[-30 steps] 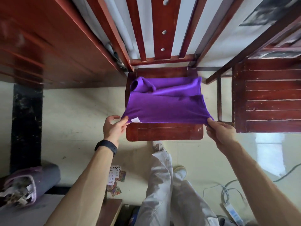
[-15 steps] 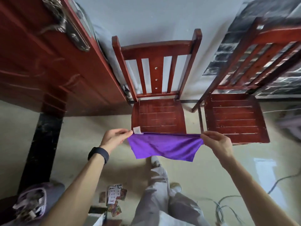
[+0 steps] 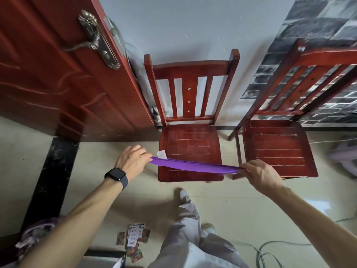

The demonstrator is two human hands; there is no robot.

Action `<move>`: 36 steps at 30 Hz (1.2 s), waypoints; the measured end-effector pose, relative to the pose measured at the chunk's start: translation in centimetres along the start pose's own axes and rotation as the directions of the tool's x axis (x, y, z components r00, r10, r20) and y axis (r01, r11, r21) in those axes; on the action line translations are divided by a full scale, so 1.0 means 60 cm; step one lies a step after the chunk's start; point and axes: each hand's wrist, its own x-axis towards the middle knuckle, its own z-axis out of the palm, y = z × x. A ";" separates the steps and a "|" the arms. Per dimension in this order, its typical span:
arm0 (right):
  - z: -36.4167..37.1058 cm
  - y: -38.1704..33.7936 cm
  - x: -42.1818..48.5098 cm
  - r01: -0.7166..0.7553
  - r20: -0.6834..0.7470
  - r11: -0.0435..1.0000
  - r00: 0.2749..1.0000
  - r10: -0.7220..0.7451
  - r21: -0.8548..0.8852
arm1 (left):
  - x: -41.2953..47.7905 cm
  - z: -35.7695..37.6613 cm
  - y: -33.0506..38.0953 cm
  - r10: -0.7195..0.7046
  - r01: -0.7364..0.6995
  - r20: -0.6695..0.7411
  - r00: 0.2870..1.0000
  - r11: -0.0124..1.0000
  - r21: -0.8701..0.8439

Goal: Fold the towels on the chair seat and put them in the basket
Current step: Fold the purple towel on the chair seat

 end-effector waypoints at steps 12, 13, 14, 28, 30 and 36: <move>-0.024 0.023 0.221 -0.130 0.032 0.982 0.990 0.135 -0.137 | 0.170 0.011 -0.083 -0.216 0.217 0.054 0.975 0.976 -0.021; -0.027 0.024 0.238 -0.128 0.009 0.981 0.991 0.130 -0.145 | 0.187 0.009 -0.092 -0.227 0.227 0.040 0.973 0.974 -0.007; -0.028 0.027 0.253 -0.130 -0.004 0.979 0.991 0.131 -0.154 | 0.200 0.008 -0.102 -0.233 0.232 0.031 0.972 0.973 0.011; 0.085 0.068 0.237 -0.208 0.015 0.957 0.976 0.215 -0.203 | 0.170 0.131 -0.083 -0.193 0.191 0.047 0.980 0.981 0.045; 0.137 0.080 0.198 -0.226 0.086 0.954 0.965 0.246 -0.197 | 0.135 0.174 -0.059 -0.203 0.199 0.104 0.974 0.979 0.043; 0.282 0.077 0.065 -0.294 0.365 0.927 0.857 0.364 -0.234 | 0.006 0.303 0.017 -0.228 0.241 0.393 0.891 0.970 0.019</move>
